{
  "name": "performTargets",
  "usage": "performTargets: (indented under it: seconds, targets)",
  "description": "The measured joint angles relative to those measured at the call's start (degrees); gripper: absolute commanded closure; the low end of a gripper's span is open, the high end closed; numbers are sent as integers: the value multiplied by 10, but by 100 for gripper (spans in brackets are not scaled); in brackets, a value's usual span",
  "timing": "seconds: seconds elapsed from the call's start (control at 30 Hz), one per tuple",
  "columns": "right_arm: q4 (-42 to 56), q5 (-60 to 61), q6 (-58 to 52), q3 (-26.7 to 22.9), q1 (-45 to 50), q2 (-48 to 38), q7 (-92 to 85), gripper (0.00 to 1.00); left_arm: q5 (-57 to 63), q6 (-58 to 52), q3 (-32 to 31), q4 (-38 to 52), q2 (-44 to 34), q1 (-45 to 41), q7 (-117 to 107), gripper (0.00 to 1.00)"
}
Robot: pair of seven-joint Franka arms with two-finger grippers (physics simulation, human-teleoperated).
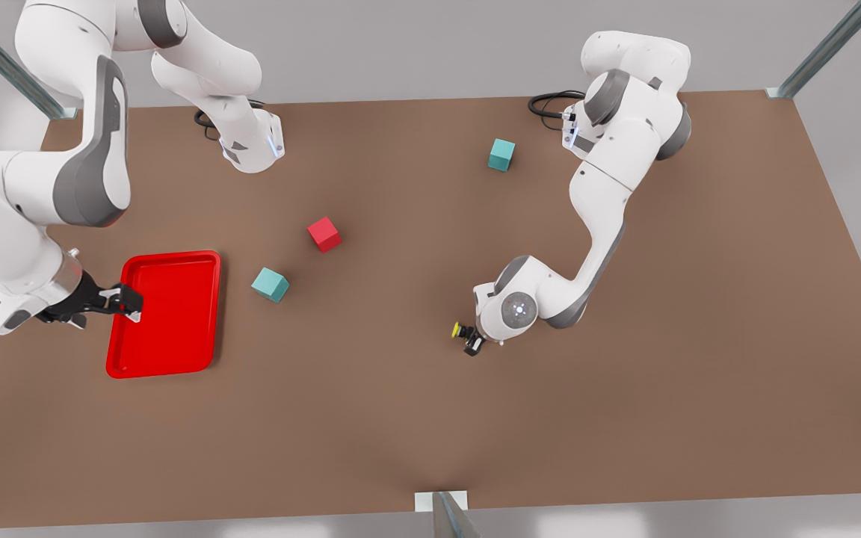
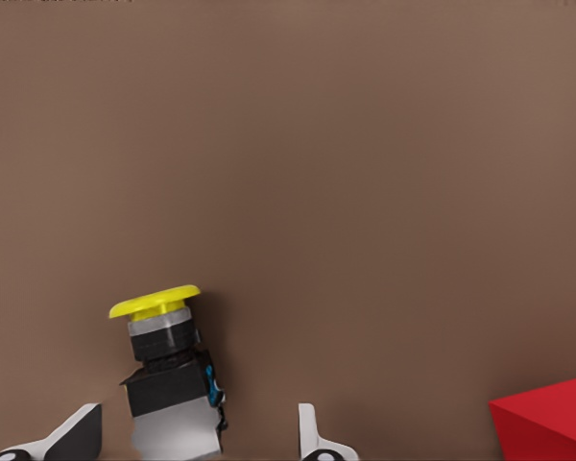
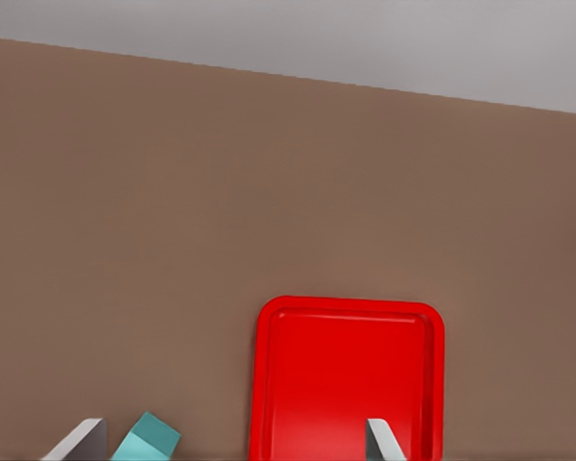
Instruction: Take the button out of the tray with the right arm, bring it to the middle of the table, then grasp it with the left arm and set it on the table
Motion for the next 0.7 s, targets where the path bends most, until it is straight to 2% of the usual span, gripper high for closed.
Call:
performTargets:
  seconds: [0.7]
  targets:
    - [0, 0, 1, 0, 0, 1, -1, 0, 11, 26, 2, -3, 8, -5, -9, 1]
